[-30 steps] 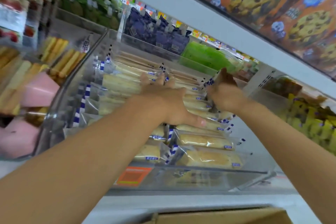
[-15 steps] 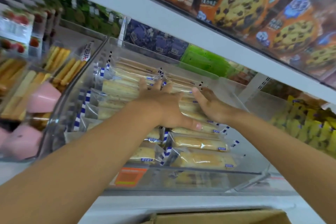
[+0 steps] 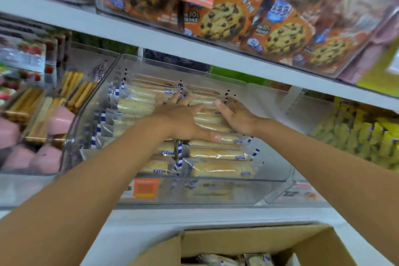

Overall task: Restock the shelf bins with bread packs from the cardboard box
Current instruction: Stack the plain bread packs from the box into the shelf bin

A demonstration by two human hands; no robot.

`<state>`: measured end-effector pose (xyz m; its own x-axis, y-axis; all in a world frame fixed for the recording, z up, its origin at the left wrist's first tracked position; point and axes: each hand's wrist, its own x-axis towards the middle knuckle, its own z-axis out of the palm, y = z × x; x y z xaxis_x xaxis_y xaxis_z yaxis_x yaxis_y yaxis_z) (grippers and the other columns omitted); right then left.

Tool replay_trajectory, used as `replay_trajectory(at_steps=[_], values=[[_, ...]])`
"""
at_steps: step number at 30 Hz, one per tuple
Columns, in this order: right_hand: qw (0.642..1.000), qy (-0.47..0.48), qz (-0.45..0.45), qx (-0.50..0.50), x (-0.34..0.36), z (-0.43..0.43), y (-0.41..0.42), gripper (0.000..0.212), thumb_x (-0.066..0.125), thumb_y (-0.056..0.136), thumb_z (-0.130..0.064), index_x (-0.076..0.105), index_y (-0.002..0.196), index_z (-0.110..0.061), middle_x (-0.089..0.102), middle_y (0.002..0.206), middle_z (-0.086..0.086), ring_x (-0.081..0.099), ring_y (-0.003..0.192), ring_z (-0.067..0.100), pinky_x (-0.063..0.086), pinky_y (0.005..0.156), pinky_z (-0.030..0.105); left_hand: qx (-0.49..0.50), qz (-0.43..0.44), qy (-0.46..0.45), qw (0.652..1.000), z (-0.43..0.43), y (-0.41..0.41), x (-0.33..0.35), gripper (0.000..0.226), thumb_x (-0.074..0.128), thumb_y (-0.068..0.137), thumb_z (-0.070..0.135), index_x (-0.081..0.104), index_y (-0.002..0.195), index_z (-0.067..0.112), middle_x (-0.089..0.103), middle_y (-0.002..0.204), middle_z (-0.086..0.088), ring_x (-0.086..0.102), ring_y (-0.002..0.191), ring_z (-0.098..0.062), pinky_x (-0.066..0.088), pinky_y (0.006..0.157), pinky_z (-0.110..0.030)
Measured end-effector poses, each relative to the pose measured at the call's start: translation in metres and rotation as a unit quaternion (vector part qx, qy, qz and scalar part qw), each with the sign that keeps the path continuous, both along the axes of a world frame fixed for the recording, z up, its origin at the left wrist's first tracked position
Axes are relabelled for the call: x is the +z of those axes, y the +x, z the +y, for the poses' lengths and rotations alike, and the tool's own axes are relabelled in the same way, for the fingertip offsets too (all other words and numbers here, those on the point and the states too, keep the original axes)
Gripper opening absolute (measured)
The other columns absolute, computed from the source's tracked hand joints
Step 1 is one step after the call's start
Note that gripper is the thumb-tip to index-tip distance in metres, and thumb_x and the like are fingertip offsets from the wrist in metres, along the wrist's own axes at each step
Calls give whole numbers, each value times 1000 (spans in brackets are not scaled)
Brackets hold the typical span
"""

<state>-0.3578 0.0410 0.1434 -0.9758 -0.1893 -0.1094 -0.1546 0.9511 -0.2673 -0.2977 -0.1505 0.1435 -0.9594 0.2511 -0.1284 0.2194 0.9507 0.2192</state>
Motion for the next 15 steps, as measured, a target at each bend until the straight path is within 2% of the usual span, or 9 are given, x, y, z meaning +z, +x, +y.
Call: replay_trajectory(at_steps=[2,4,6,8,9,11,12,15], values=[[999,-39,21,10,4,8,4,105,5,76,-84,24,152,-15,23,158,10,16,146,26,17,118,48,7,-1,29,1000,0,8,8,120,36,49,99,5,153,46,-10,164,6,-12,151,-19,-11,118,-56],[992,-85,78,55,8,14,22,73,20,95,-64,43,141,-13,42,145,13,33,137,27,28,113,42,27,14,91,995,2,20,18,108,52,62,88,19,153,42,5,165,6,2,152,-18,-1,121,-54],[976,-117,150,110,7,22,48,39,40,102,-38,60,123,-12,58,123,11,50,118,27,39,99,35,52,44,175,982,5,33,24,87,68,71,71,43,145,34,33,157,3,30,145,-21,23,119,-47],[960,-125,214,134,7,30,82,26,52,98,-24,65,115,-9,61,114,11,54,108,27,41,88,31,75,91,218,969,12,53,29,54,76,73,58,64,117,29,63,126,1,57,118,-19,46,99,-36],[953,-128,240,134,7,35,97,24,55,96,-20,66,113,-8,61,111,11,55,103,26,42,83,30,86,109,240,961,19,66,33,38,77,75,51,66,101,26,68,103,3,63,99,-16,50,85,-31],[943,-131,279,126,7,45,123,19,57,91,-20,68,105,-13,62,99,4,57,90,20,45,75,30,103,122,283,946,38,97,40,26,76,79,41,67,81,16,62,72,6,57,68,-9,44,64,-28],[941,-143,283,120,7,51,137,15,57,89,-21,68,99,-15,61,91,1,57,83,18,47,72,31,106,129,292,942,48,112,42,27,75,81,37,68,77,11,60,68,5,53,62,-8,41,60,-27],[943,-196,244,111,-11,75,181,8,58,83,-18,66,84,-16,59,73,-1,56,69,20,50,68,36,112,106,291,944,77,151,29,30,74,82,33,67,70,5,60,67,-2,50,59,-10,39,59,-27]])
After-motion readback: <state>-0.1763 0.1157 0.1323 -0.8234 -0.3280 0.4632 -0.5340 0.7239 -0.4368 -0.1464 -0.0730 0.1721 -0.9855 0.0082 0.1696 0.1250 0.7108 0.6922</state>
